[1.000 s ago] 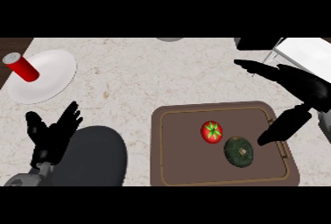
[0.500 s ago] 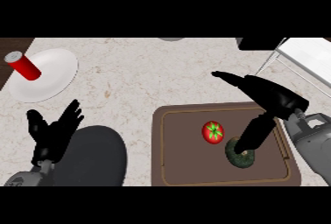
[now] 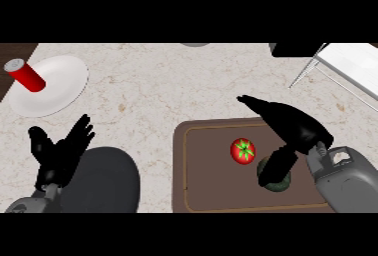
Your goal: Pick the tomato from the tray and place it in the tiered shelf
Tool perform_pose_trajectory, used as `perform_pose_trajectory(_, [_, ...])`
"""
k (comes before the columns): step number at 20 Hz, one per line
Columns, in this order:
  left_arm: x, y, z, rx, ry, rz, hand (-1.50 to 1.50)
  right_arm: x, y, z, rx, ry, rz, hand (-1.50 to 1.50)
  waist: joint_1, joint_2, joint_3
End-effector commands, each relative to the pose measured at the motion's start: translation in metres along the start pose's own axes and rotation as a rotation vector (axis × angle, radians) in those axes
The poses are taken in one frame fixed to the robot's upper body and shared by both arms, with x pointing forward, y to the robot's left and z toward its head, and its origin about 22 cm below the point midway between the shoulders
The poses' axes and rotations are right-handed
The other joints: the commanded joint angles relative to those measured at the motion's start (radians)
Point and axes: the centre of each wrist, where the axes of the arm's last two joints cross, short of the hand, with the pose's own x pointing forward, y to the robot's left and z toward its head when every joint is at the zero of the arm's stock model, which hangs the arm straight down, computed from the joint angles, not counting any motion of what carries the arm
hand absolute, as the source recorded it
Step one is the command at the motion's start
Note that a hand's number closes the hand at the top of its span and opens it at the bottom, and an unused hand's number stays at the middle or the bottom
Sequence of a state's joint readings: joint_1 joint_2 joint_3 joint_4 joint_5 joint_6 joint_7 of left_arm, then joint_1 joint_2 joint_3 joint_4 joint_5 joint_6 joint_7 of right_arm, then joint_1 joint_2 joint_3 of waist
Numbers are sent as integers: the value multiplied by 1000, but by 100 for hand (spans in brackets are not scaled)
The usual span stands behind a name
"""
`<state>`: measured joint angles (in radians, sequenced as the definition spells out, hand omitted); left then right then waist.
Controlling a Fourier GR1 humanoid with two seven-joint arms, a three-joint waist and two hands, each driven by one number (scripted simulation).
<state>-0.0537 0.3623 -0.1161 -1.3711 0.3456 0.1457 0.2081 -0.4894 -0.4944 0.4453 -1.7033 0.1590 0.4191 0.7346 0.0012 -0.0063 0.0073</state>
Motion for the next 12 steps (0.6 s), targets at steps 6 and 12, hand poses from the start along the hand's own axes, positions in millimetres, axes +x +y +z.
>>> perform_pose_trajectory(6, [-33, -10, -2, 9, 83, 8, 0, 7, 24, -4, -32, 11, 16, -150, 0, 7, -8])
perform_pose_trajectory(12, [-18, 1, -10, -1, 89, -4, 0, -11, 41, -19, -34, 57, 52, -150, 0, 8, -7])
